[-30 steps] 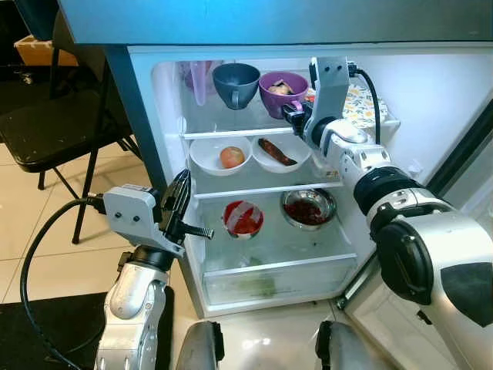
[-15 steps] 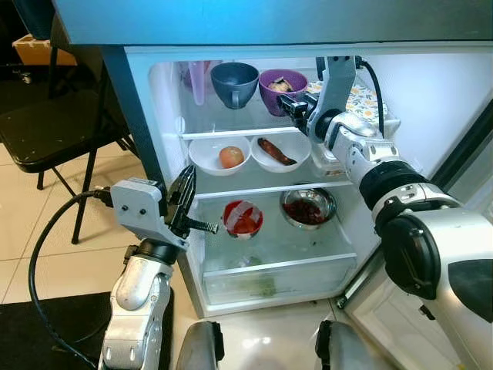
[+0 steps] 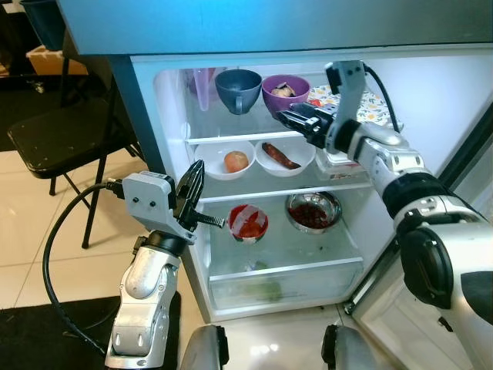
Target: Restocking fridge
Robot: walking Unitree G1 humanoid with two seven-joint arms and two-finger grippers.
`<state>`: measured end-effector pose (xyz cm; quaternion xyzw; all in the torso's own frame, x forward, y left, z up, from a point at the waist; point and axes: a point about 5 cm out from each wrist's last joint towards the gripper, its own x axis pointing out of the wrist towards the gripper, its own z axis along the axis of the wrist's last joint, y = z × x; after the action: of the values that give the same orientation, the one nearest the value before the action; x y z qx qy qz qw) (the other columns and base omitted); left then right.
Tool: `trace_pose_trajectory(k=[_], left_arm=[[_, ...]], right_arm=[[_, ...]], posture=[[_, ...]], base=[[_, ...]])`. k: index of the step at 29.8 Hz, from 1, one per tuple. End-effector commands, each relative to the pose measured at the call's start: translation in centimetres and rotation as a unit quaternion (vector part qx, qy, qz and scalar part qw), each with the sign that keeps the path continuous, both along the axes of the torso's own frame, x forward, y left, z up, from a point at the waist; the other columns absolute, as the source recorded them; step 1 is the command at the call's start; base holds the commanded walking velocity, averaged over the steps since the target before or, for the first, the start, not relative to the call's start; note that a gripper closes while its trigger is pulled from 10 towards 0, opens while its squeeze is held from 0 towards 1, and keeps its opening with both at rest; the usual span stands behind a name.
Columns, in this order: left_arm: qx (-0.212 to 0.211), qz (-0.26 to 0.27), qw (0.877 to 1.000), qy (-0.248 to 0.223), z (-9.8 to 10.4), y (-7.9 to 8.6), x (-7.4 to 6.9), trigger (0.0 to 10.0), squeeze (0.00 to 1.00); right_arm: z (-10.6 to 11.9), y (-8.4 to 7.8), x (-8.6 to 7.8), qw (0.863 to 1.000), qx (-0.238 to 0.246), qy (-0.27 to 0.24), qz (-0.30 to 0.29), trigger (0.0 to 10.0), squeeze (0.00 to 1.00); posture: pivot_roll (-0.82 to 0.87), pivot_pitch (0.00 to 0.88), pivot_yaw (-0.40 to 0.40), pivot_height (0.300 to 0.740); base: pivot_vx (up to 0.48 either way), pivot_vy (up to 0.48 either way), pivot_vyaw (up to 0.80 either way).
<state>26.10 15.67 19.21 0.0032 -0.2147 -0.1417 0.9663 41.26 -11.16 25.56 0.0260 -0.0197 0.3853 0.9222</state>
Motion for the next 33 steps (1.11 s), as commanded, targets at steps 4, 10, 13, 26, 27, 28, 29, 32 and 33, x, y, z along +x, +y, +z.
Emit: trace_pose_trajectory(k=[4,10,13,26,27,28,29,32,33], left_arm=[[-0.004,-0.012,1.000,0.001,-0.4,-0.4,0.5,10.0,0.00],[-0.004,-0.015,1.000,0.004,-0.8,-0.4,0.7,10.0,0.00],[-0.002,-0.020,1.000,0.010,-1.4,-0.6,0.8,10.0,0.00],[0.029,-0.042,0.996,0.074,-5.8,-0.6,0.7,10.0,0.00],[0.029,-0.042,0.996,0.074,-5.8,-0.6,0.7,10.0,0.00],[0.038,-0.047,0.994,0.091,-7.0,-0.6,0.5,10.0,0.00],[0.043,-0.052,0.992,0.106,-8.0,-0.7,0.3,10.0,0.00],[0.047,-0.056,0.991,0.114,-8.6,-0.9,0.1,10.0,0.00],[0.048,-0.061,0.990,0.118,-9.0,-1.1,0.1,10.0,0.00]], right_arm=[[-3.0,-1.9,-2.0,0.995,-0.020,-0.011,0.095,10.0,0.00],[-6.4,-2.4,-4.4,0.987,-0.034,-0.008,0.157,10.0,0.00],[-9.3,-2.8,-5.8,0.988,-0.015,0.031,0.153,10.0,0.00],[-13.1,-2.8,-10.3,0.978,0.054,0.083,0.186,10.0,0.00],[-13.1,-2.8,-10.3,0.978,0.054,0.083,0.186,10.0,0.00],[-13.8,-2.7,-10.9,0.976,0.063,0.093,0.188,10.0,0.00],[-14.7,-2.6,-11.4,0.973,0.076,0.110,0.187,10.0,0.00],[-15.5,-2.7,-11.8,0.972,0.080,0.123,0.184,10.0,0.00],[-16.2,-2.7,-12.2,0.969,0.084,0.137,0.185,10.0,0.00]], posture=[[0.16,0.000,-0.033,0.575],[0.15,0.000,-0.029,0.575],[0.14,0.000,-0.028,0.575],[0.11,0.000,-0.024,0.580],[0.11,0.000,-0.024,0.580],[0.11,0.000,-0.022,0.584],[0.09,0.000,-0.018,0.589],[0.10,0.000,-0.020,0.594],[0.09,0.000,-0.019,0.598]], base=[[0.000,0.000,0.00],[0.000,0.000,0.00],[0.000,0.000,0.00],[0.000,0.000,0.00],[0.000,0.000,0.00],[0.000,0.000,0.00],[0.000,0.000,0.00],[0.000,0.000,0.00],[0.000,0.000,0.00]])
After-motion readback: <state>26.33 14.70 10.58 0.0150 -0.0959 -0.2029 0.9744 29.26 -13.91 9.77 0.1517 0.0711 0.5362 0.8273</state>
